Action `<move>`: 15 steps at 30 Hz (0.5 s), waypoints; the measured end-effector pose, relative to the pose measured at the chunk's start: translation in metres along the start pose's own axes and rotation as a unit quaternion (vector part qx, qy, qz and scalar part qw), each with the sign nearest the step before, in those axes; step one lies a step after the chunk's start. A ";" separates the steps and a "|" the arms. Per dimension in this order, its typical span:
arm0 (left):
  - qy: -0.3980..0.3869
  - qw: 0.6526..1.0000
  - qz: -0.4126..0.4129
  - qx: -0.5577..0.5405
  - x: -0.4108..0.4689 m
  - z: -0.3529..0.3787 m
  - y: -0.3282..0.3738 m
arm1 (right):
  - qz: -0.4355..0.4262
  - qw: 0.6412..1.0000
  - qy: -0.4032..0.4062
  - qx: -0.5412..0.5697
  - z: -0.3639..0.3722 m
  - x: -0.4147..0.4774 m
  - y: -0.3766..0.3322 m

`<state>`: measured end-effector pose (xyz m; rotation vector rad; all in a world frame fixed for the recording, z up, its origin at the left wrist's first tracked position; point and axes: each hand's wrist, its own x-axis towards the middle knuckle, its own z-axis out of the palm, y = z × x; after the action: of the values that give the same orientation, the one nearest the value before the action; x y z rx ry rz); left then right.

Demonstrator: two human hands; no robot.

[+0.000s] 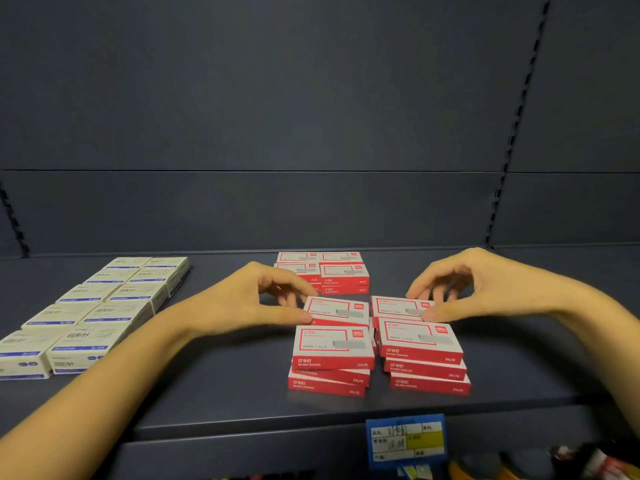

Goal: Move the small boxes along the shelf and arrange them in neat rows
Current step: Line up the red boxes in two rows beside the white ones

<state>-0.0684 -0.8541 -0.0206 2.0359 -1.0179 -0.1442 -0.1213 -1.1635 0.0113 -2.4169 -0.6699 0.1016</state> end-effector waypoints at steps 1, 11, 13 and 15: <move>0.000 1.000 0.000 0.002 0.000 0.000 -0.001 | 0.005 1.000 -0.005 -0.004 -0.001 0.001 -0.001; 0.111 0.992 -0.015 0.055 -0.002 -0.015 -0.013 | 0.050 0.989 -0.052 -0.128 -0.005 0.018 -0.017; 0.111 0.991 -0.036 0.071 -0.001 -0.017 -0.018 | 0.053 0.987 -0.050 -0.143 -0.004 0.021 -0.017; 0.102 0.989 -0.060 0.084 -0.001 -0.019 -0.023 | 0.055 0.986 -0.036 -0.156 -0.003 0.026 -0.016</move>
<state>-0.0472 -0.8342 -0.0251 2.2132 -0.8016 0.0889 -0.1052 -1.1416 0.0256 -2.7627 -0.6236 0.1398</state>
